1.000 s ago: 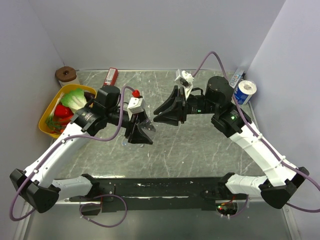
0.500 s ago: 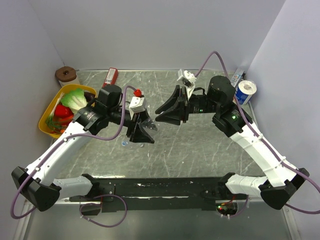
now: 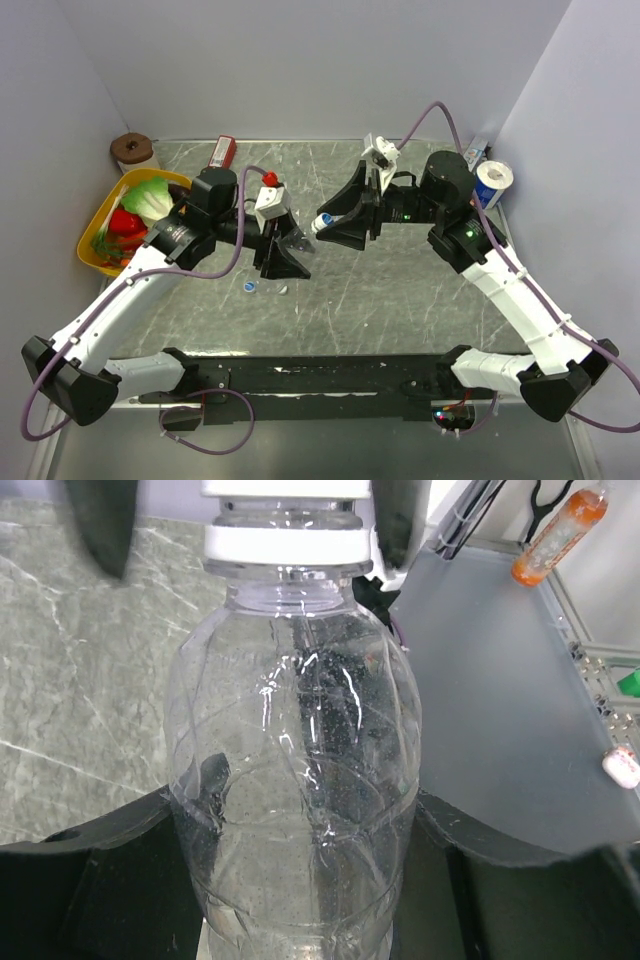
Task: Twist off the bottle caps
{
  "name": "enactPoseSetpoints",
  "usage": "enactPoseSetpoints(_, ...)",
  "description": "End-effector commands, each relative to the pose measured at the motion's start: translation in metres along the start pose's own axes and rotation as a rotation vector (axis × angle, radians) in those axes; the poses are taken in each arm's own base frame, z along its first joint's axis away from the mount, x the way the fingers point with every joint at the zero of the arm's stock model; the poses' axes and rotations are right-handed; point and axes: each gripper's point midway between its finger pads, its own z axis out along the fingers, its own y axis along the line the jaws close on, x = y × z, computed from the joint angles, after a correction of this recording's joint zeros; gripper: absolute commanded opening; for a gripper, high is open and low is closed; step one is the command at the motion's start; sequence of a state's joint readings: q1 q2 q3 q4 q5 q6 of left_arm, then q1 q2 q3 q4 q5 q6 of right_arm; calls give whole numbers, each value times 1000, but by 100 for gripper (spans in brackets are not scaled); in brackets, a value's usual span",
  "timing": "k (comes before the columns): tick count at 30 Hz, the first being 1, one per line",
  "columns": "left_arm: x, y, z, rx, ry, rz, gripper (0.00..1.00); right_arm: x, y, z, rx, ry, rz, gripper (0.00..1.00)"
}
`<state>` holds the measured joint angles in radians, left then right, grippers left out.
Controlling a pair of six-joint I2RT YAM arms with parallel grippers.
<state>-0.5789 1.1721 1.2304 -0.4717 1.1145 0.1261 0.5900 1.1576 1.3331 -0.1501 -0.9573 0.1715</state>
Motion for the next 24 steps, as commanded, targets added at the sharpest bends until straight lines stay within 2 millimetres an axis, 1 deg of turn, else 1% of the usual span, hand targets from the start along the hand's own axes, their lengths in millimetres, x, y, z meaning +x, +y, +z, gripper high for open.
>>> enactPoseSetpoints(1, -16, -9, -3, 17, -44, 66, 59, -7, 4, -6, 16, -27, -34, 68)
enactPoseSetpoints(2, -16, -8, -3, 16, -43, 68, 59, -9, 5, -6, 11, -33, -39, 71)
enactPoseSetpoints(3, -15, -7, -2, 13, -41, 67, 59, -10, 6, -7, 9, -37, -40, 76)
enactPoseSetpoints(6, -15, -6, -3, 7, -40, 67, 59, -11, 9, -7, 2, -41, -49, 83)
enactPoseSetpoints(9, -15, -6, -3, -2, -38, 73, 59, -8, 6, -7, 17, -30, -47, 91)
enactPoseSetpoints(14, -16, 1, -7, -70, -35, 80, 59, -2, 4, -12, 47, -5, -40, 96)
enactPoseSetpoints(15, -17, 9, -9, -122, -35, 80, 59, -1, 0, -13, 79, 0, -45, 98)
enactPoseSetpoints(17, -17, 17, -10, -176, -36, 75, 59, 3, -4, -20, 133, 19, -28, 99)
enactPoseSetpoints(18, -18, 26, -13, -232, -40, 78, 59, 4, -8, -23, 165, 26, -24, 100)
enactPoseSetpoints(19, -15, 31, -13, -256, -39, 70, 59, 5, -14, -28, 219, 41, 1, 100)
enactPoseSetpoints(21, -15, 37, -15, -295, -41, 68, 60, 2, -23, -35, 292, 36, 37, 99)
enactPoseSetpoints(22, -16, 41, -16, -317, -42, 71, 59, -3, -30, -38, 343, 23, 56, 100)
enactPoseSetpoints(23, -16, 43, -16, -329, -43, 63, 59, -6, -32, -41, 367, 8, 77, 100)
enactPoseSetpoints(24, -16, 46, -17, -344, -49, 57, 59, -12, -35, -42, 392, -20, 135, 99)
